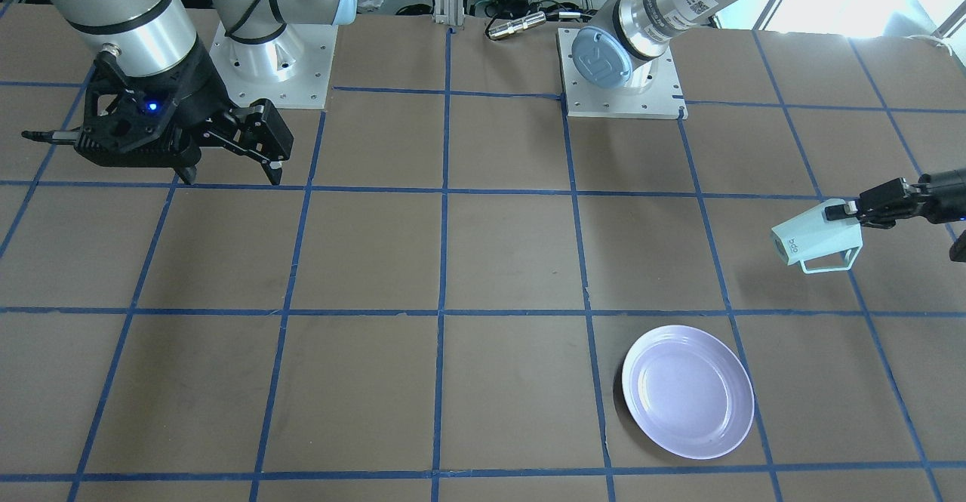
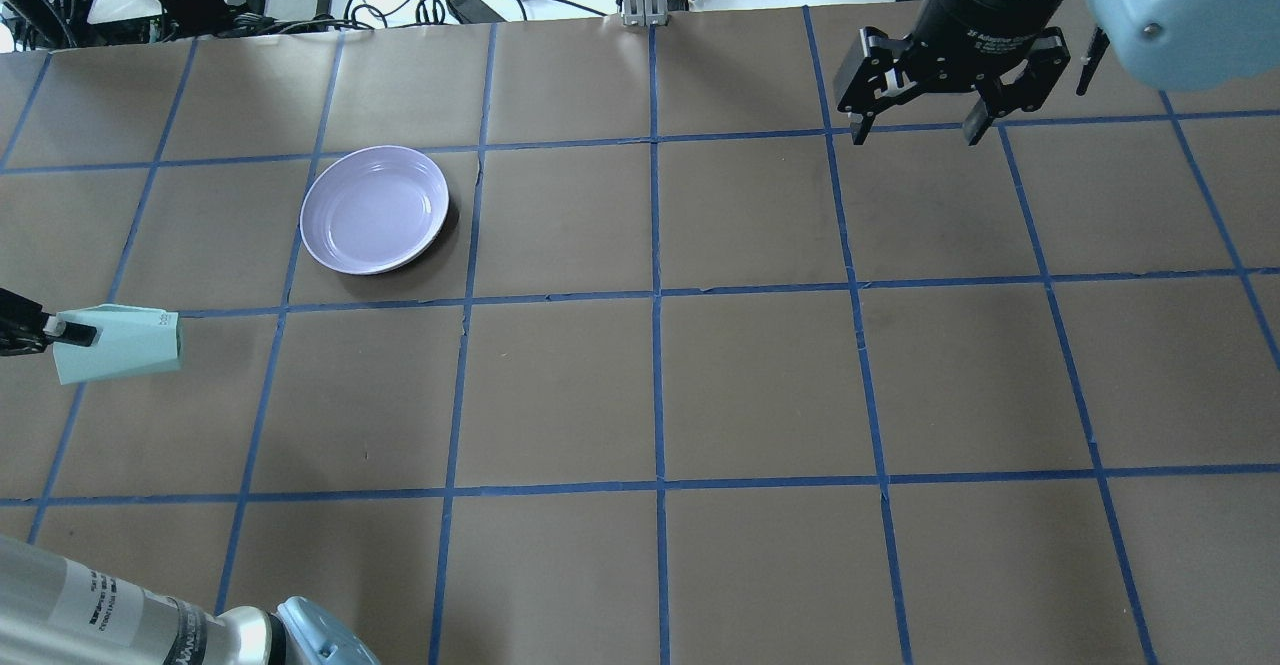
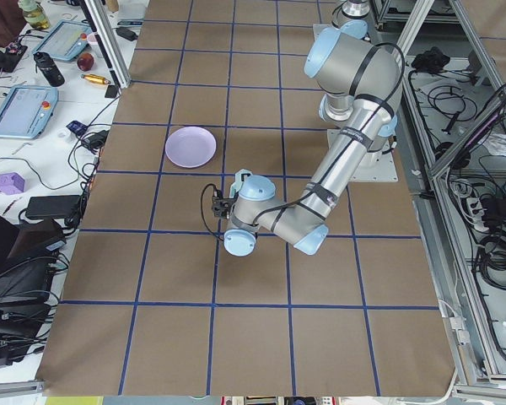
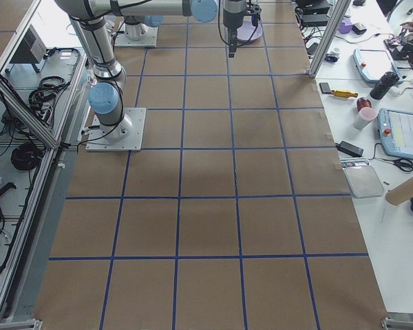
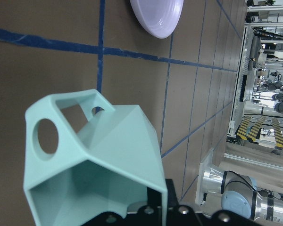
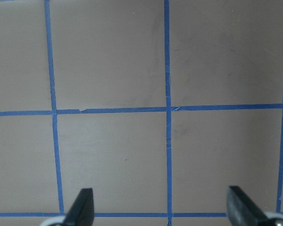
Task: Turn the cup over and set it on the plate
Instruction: 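Lift the mug with the left gripper and rotate it upright, then carry the mug with the left gripper over the white plate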
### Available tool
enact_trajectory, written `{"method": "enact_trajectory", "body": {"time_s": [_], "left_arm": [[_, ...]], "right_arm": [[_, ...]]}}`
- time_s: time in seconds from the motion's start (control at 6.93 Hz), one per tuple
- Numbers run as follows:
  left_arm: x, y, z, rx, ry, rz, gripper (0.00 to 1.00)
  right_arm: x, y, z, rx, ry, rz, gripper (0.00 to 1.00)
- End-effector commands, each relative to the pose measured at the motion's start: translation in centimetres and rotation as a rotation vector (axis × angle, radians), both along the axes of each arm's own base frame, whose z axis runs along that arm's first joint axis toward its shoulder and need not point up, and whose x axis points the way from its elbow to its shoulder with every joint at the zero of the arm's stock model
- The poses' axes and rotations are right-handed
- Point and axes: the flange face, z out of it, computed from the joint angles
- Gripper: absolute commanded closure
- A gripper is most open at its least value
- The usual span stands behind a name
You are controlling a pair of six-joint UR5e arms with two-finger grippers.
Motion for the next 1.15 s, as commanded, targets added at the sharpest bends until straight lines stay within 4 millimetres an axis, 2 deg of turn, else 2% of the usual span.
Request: {"method": "enact_trajectory", "body": {"time_s": [0.0,0.14,0.29,0.43,0.58,0.72,0.87,1.01], "left_arm": [[-7.5,-4.9,8.5,-0.025,-0.154,-0.085,1.00],[-11.5,-7.8,11.9,-0.057,-0.260,-0.132,1.00],[-15.2,-10.3,13.1,-0.028,-0.429,-0.206,1.00],[-19.9,-12.4,13.3,0.001,-0.513,-0.215,1.00],[-23.4,-14.2,13.5,-0.044,-0.575,-0.243,1.00],[-26.6,-15.4,11.8,-0.035,-0.690,-0.346,1.00],[-30.1,-16.9,11.9,-0.100,-0.761,-0.376,1.00],[-32.8,-17.9,11.0,-0.125,-0.852,-0.446,1.00]], "right_arm": [[0.0,0.0,0.0,0.000,-0.001,-0.001,0.00],[0.0,0.0,0.0,0.000,-0.001,-0.001,0.00],[0.0,0.0,0.0,0.000,-0.001,-0.001,0.00],[0.0,0.0,0.0,0.000,-0.001,0.001,0.00],[0.0,0.0,0.0,0.000,0.001,-0.001,0.00],[0.0,0.0,0.0,0.000,-0.001,0.001,0.00],[0.0,0.0,0.0,0.000,0.001,-0.001,0.00],[0.0,0.0,0.0,0.000,-0.001,-0.001,0.00]]}}
